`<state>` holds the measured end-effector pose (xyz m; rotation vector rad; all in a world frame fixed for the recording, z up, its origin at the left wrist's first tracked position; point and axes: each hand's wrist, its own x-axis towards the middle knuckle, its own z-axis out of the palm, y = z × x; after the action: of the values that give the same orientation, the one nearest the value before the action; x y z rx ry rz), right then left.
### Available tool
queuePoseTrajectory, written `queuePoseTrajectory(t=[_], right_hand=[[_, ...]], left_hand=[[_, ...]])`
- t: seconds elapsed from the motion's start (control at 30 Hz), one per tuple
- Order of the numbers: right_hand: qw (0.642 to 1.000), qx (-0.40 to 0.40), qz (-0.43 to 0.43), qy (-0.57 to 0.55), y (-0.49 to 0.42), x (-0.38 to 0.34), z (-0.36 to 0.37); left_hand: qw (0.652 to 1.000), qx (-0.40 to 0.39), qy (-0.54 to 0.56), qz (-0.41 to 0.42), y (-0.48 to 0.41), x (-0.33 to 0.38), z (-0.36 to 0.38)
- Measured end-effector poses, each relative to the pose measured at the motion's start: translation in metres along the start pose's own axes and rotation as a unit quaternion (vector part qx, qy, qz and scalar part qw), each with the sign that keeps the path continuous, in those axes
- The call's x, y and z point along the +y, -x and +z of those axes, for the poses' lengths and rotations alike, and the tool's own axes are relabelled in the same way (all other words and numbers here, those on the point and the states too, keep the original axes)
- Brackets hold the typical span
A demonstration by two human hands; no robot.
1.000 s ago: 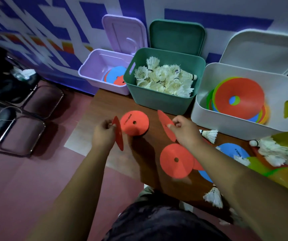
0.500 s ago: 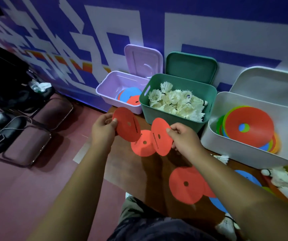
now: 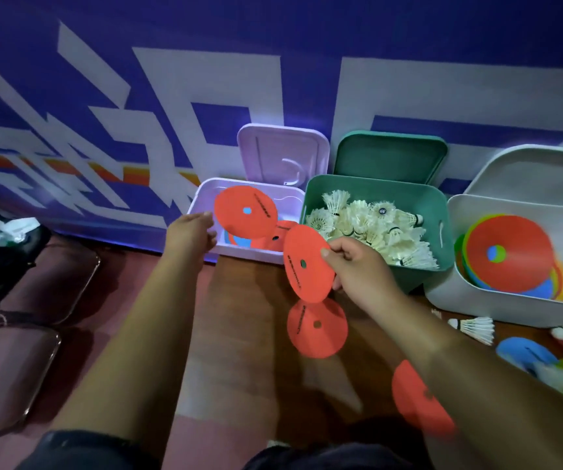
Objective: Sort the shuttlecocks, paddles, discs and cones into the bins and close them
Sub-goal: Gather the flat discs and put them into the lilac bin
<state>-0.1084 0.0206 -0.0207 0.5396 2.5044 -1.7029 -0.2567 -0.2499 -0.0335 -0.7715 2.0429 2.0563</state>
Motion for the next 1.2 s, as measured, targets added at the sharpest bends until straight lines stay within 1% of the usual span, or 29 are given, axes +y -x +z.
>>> queuePoseTrajectory(t=[0.07,0.13,0.2,0.23,0.33,0.43,0.47,0.53,0.6,0.7,0.8,0.87,0.97,1.07,1.17,1.2], right_hand=[[1.0,0.009,0.015,-0.002,-0.005,-0.006,0.009],[1.0,0.014,0.021,-0.008,-0.01,-0.013,0.019],[0.999,0.019,0.025,-0.025,-0.018,-0.023,0.03],[0.999,0.024,0.028,-0.04,-0.024,-0.029,0.035],[0.995,0.042,0.032,-0.09,-0.046,-0.048,0.053],[0.99,0.013,0.065,-0.123,-0.064,-0.059,0.07],[0.991,-0.002,0.078,-0.107,-0.067,-0.058,0.075],[0.996,-0.033,0.075,-0.044,-0.064,-0.052,0.081],[0.995,-0.063,0.073,-0.004,-0.055,-0.038,0.082],[0.988,-0.114,0.104,-0.001,-0.035,-0.006,0.072],[0.983,-0.115,0.144,-0.007,-0.015,0.035,0.049],[0.981,-0.087,0.172,-0.002,-0.002,0.064,0.025],[0.974,-0.051,0.222,-0.001,0.018,0.108,-0.013],[0.965,-0.021,0.261,-0.007,0.043,0.149,-0.052],[0.958,0.012,0.286,0.0,0.066,0.183,-0.083],[0.957,0.02,0.291,0.006,0.074,0.194,-0.092]], left_hand=[[0.998,0.006,-0.042,-0.051,-0.015,-0.011,-0.011],[0.995,-0.032,-0.041,-0.085,-0.023,-0.027,-0.022],[0.991,-0.078,-0.042,-0.101,-0.023,-0.044,-0.032],[0.99,-0.084,-0.047,-0.108,-0.023,-0.053,-0.036],[0.988,-0.064,-0.058,-0.127,-0.02,-0.075,-0.045],[0.986,-0.07,-0.063,-0.135,-0.013,-0.091,-0.051],[0.986,-0.073,-0.067,-0.136,-0.01,-0.096,-0.052],[0.984,-0.075,-0.083,-0.137,-0.005,-0.106,-0.053],[0.981,-0.082,-0.106,-0.14,0.003,-0.115,-0.047],[0.973,-0.1,-0.15,-0.147,0.018,-0.132,-0.033],[0.96,-0.124,-0.204,-0.144,0.031,-0.153,-0.013],[0.944,-0.137,-0.272,-0.13,0.035,-0.172,0.005],[0.908,-0.146,-0.384,-0.083,0.046,-0.198,0.042],[0.879,-0.121,-0.458,-0.048,0.058,-0.224,0.08],[0.844,-0.078,-0.529,-0.048,0.071,-0.245,0.106],[0.838,-0.063,-0.54,-0.044,0.077,-0.25,0.11]])
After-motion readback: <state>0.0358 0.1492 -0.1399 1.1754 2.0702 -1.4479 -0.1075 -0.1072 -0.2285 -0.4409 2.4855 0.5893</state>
